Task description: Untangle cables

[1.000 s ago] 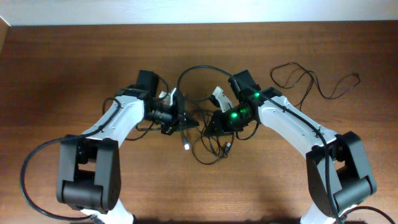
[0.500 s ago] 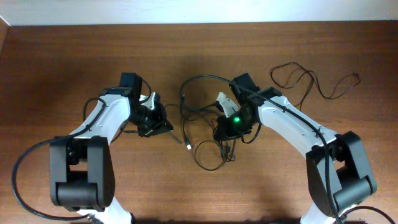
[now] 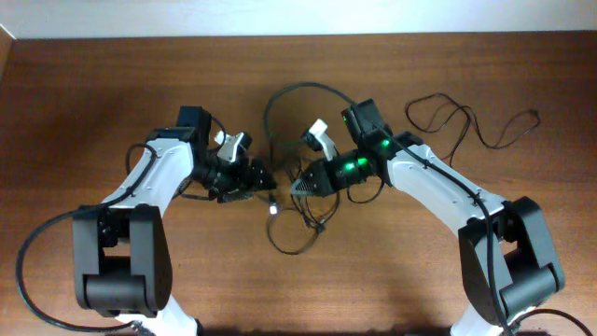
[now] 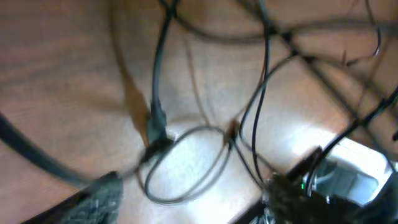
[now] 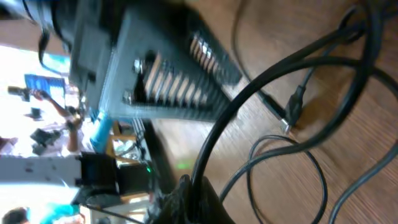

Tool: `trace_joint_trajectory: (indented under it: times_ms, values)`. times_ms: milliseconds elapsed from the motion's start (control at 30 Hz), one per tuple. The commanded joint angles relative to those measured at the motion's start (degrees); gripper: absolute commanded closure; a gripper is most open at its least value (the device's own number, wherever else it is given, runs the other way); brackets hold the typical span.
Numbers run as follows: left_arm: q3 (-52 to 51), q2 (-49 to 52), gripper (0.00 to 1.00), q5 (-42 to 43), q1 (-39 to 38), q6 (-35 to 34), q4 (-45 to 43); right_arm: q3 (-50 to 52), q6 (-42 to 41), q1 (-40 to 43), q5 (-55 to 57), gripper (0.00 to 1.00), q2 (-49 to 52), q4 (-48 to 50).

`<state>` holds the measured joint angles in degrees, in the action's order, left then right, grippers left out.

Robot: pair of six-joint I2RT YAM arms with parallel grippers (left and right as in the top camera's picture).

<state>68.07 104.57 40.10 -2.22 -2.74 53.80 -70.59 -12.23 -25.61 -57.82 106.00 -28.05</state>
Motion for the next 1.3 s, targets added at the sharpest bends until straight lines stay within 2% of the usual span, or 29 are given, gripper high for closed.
trace_joint_trajectory:
  times_ms: [0,133,200,300,433,500,700,767,800,833,933,967,1033,1133,1167,1267]
  values:
    - [0.87,-0.31,0.30,2.64,-0.90,1.05,2.64,-0.07,-11.21,-0.20,-1.53,0.96,0.26,2.45]
    - [0.87,-0.31,0.35,14.43,-0.90,1.03,3.30,-0.07,-11.26,-0.20,1.92,0.96,0.26,2.29]
    - [0.87,-0.31,0.36,16.59,-0.94,0.76,3.32,-0.07,-12.76,-0.20,1.88,0.96,0.26,2.29]
    - [0.87,-0.31,0.39,16.50,-1.73,0.13,3.30,-0.07,-14.45,-0.20,1.90,0.96,0.26,2.38]
    - [0.87,-0.31,0.47,10.51,-2.49,-9.07,1.62,-0.09,-16.46,-0.20,-2.19,0.96,0.26,6.69]
    - [0.87,-0.31,0.47,10.69,-2.67,-11.02,0.98,-0.09,-17.27,-0.20,-2.21,0.96,0.24,7.37]
    - [0.87,-0.31,0.46,10.67,-3.76,-13.99,0.31,-0.09,-17.27,-0.26,-2.23,0.96,0.24,7.37]
    - [0.87,-0.28,0.49,10.67,-3.98,-14.47,-1.03,-0.09,-17.27,-0.26,-2.27,0.96,0.24,7.37]
    - [0.85,-0.28,0.51,10.14,-4.37,-16.15,-3.67,-0.09,-17.27,-0.24,-2.67,0.96,0.24,7.56]
    - [0.85,-0.28,0.59,8.81,-4.92,-18.23,-5.51,-0.09,-17.29,-0.24,-2.69,0.96,0.24,7.82]
    - [0.81,-0.28,0.95,3.52,-7.69,-20.83,-7.08,-0.09,-17.22,-0.24,-3.04,0.96,0.24,8.11]
    - [0.81,-0.28,1.00,1.07,-8.50,-20.79,-7.06,-0.09,-17.22,-0.20,-3.06,0.96,0.24,8.04]
    - [0.74,-0.28,1.00,-2.86,-9.27,-20.74,-6.97,-0.09,-17.25,-0.20,-3.06,0.96,0.24,7.96]
    - [0.74,-0.28,1.00,-2.36,-9.25,-18.08,-6.34,-0.07,-17.20,-0.13,-2.62,0.96,0.24,7.96]
    - [0.76,-0.28,1.00,-0.33,-9.25,-14.93,-4.94,-0.07,-17.20,0.22,-1.64,0.96,0.24,7.50]
    - [0.76,-0.48,1.00,0.37,-9.25,-13.81,0.00,-0.07,-17.18,1.79,-1.27,0.96,0.24,7.06]
